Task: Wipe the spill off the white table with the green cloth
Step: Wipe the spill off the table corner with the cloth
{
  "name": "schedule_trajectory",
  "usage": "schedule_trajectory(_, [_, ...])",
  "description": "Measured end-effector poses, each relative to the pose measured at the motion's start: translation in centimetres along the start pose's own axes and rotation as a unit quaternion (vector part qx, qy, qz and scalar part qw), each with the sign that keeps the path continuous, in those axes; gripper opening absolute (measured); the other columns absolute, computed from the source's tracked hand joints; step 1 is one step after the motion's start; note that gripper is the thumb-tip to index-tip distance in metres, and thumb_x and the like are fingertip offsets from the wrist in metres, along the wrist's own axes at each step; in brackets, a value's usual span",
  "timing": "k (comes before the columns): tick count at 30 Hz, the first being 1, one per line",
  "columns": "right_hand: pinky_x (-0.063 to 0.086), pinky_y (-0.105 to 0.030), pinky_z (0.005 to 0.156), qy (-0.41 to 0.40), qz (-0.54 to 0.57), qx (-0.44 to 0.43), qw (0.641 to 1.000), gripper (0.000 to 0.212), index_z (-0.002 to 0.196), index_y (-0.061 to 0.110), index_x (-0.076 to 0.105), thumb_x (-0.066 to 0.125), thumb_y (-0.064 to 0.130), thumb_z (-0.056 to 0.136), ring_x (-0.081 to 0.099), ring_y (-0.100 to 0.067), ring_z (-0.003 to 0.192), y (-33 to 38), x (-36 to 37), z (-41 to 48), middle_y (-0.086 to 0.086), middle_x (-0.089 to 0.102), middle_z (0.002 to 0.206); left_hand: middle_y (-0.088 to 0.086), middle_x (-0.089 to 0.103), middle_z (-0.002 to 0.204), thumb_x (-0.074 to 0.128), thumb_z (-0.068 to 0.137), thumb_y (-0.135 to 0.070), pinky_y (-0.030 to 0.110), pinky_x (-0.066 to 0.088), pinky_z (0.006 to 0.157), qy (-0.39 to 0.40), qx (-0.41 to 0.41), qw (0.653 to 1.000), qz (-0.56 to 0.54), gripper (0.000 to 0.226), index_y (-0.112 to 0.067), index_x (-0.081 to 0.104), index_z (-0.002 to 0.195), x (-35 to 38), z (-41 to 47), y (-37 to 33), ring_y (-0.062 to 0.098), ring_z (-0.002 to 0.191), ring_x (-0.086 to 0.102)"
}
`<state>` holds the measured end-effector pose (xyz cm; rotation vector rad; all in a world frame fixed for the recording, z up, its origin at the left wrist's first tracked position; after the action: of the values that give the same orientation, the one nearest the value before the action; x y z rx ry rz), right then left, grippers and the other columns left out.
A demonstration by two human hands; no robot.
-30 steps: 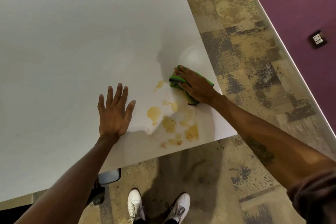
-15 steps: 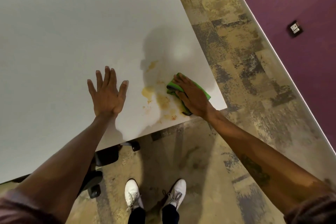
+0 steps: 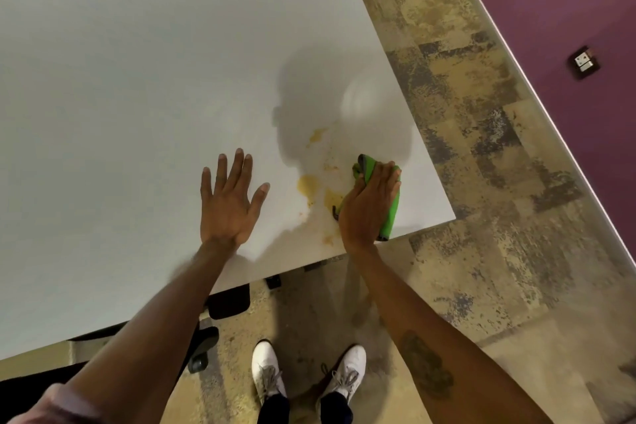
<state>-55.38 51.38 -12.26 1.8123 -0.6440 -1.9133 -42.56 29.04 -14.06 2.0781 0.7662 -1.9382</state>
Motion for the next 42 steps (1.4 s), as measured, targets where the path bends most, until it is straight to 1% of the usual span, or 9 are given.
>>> schedule_trajectory(4, [0.007,-0.037,0.125,-0.014,-0.027,0.002,1.000,0.049,0.149,-0.002,0.031,0.034,0.019,0.104,0.015,-0.031,0.151,1.8,1.0,1.9,-0.017,0.025,0.160,-0.006,-0.001,0.171,0.009,0.105,-0.062,0.054,0.002,0.128,-0.010,0.002,1.000,0.008,0.070,-0.024,0.004,0.164,-0.2,0.1,-0.1,0.020,0.159,-0.009])
schedule_trajectory(9, [0.005,-0.037,0.126,-0.012,-0.037,0.009,0.999,0.050,0.151,-0.001,0.027,0.029,0.021,0.105,0.012,-0.029,0.152,4.3,2.9,5.0,-0.016,0.021,0.161,-0.004,0.005,0.171,0.023,0.105,-0.058,0.055,0.006,0.128,-0.042,0.020,0.999,0.022,0.070,-0.021,0.011,0.164,-0.3,0.1,-0.1,0.023,0.159,-0.001])
schedule_trajectory(15, [0.009,-0.039,0.125,0.016,-0.043,-0.049,0.998,0.050,0.149,-0.002,0.030,0.030,0.020,0.105,0.017,-0.032,0.151,6.9,5.0,9.1,-0.019,0.023,0.160,0.009,0.031,0.164,0.041,0.106,-0.051,0.061,0.022,0.121,-0.100,0.045,0.993,0.052,0.065,-0.010,0.036,0.157,-0.5,0.3,-0.2,0.034,0.155,0.024])
schedule_trajectory(20, [0.013,-0.040,0.125,0.065,0.018,-0.122,0.990,0.050,0.147,-0.003,0.033,0.038,0.018,0.102,0.022,-0.034,0.149,8.5,6.4,12.3,-0.021,0.030,0.157,0.007,0.028,0.165,0.036,0.107,-0.049,0.061,0.020,0.122,-0.077,0.031,0.996,0.037,0.063,-0.013,0.034,0.158,-0.5,0.5,-0.2,0.032,0.155,0.021])
schedule_trajectory(26, [0.015,-0.038,0.123,0.156,0.029,-0.198,0.967,0.051,0.148,0.001,0.034,0.043,0.019,0.101,0.023,-0.033,0.148,9.6,7.4,14.8,-0.020,0.031,0.157,0.007,0.023,0.167,0.034,0.110,-0.036,0.061,0.016,0.124,-0.079,0.042,0.996,0.018,0.056,-0.012,0.028,0.160,-0.4,0.3,-0.2,0.031,0.157,0.015])
schedule_trajectory(29, [0.018,-0.035,0.122,0.207,0.023,-0.263,0.942,0.050,0.148,0.004,0.038,0.047,0.018,0.100,0.026,-0.030,0.148,9.7,7.0,14.2,-0.016,0.035,0.155,0.001,0.012,0.170,0.025,0.109,-0.035,0.057,0.009,0.126,-0.054,0.030,0.998,0.016,0.057,-0.017,0.018,0.163,-0.2,0.2,0.1,0.026,0.159,0.005])
schedule_trajectory(32, [0.016,-0.031,0.122,0.266,0.015,-0.309,0.913,0.050,0.149,0.008,0.037,0.047,0.019,0.101,0.025,-0.025,0.149,9.6,6.5,12.8,-0.011,0.034,0.157,-0.004,0.006,0.171,0.017,0.109,-0.036,0.055,0.007,0.127,-0.035,0.015,0.999,0.020,0.057,-0.021,0.012,0.164,0.0,0.2,0.1,0.024,0.159,0.000])
schedule_trajectory(37, [0.013,-0.026,0.122,0.342,0.004,-0.389,0.855,0.049,0.149,0.014,0.038,0.047,0.023,0.102,0.023,-0.017,0.149,8.5,4.9,8.2,-0.004,0.033,0.158,-0.004,0.008,0.171,0.009,0.108,-0.039,0.056,0.006,0.127,-0.018,0.004,1.000,0.003,0.057,-0.023,0.013,0.163,-0.1,0.2,0.2,0.023,0.159,0.000])
schedule_trajectory(42, [0.015,-0.031,0.124,0.389,-0.011,-0.462,0.797,0.043,0.145,0.015,0.046,0.047,0.022,0.103,0.024,-0.016,0.149,7.1,3.6,4.0,-0.002,0.037,0.157,-0.003,0.012,0.171,0.013,0.109,-0.037,0.057,0.008,0.126,-0.022,0.009,1.000,0.003,0.056,-0.022,0.016,0.163,0.0,0.1,0.2,0.025,0.159,0.004])
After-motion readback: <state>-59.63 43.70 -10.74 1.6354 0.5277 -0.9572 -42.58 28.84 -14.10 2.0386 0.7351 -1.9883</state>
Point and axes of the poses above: each hand's wrist, its own z-axis towards the middle knuckle, its own x-axis out of the palm, y = z × x, the point moved 5 cm from there along z, towards the middle knuckle
